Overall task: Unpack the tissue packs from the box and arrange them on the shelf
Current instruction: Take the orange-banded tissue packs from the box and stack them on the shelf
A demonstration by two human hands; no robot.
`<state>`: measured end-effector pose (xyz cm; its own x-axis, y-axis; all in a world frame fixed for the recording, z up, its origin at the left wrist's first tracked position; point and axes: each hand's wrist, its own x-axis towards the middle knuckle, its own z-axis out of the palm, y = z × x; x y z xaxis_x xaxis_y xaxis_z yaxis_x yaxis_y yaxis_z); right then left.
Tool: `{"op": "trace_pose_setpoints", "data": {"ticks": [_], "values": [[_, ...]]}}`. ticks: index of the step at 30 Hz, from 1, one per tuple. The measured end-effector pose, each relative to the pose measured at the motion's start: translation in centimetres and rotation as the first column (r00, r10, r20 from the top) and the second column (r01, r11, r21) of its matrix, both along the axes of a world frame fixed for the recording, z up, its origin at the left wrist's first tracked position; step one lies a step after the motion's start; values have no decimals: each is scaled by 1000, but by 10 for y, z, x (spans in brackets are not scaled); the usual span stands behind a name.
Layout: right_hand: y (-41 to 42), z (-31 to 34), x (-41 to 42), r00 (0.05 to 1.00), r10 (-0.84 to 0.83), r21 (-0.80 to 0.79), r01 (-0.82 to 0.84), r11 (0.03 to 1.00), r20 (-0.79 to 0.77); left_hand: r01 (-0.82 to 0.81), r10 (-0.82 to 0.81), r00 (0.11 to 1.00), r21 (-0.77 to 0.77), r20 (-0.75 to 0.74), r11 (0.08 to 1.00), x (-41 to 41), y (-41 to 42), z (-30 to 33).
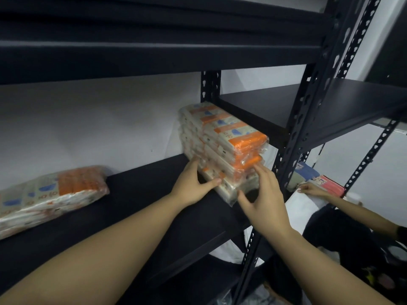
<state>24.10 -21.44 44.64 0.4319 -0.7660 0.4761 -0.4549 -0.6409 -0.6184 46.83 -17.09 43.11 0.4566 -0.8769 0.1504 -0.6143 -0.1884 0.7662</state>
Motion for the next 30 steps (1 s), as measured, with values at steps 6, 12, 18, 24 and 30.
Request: {"op": "trace_pose_setpoints", "data": {"ticks": [6,12,18,24,30], "values": [[6,-5,8,1000,18,105,-16,994,-24,22,-32,990,74,138,997,-8,12,-10],[-6,-1,29,996,-77,227,85,970,-41,8,-22,989,96,145,995,-11,10,-8],[-12,-2,29,996,-46,253,25,967,77,-8,-6,989,92,148,996,-13,11,-10],[-15,-3,29,991,-44,243,13,970,125,-31,14,991,126,136,992,-13,8,-12],[-16,-3,31,988,-29,227,-6,974,153,-31,17,995,142,100,989,-16,2,-12]]}}
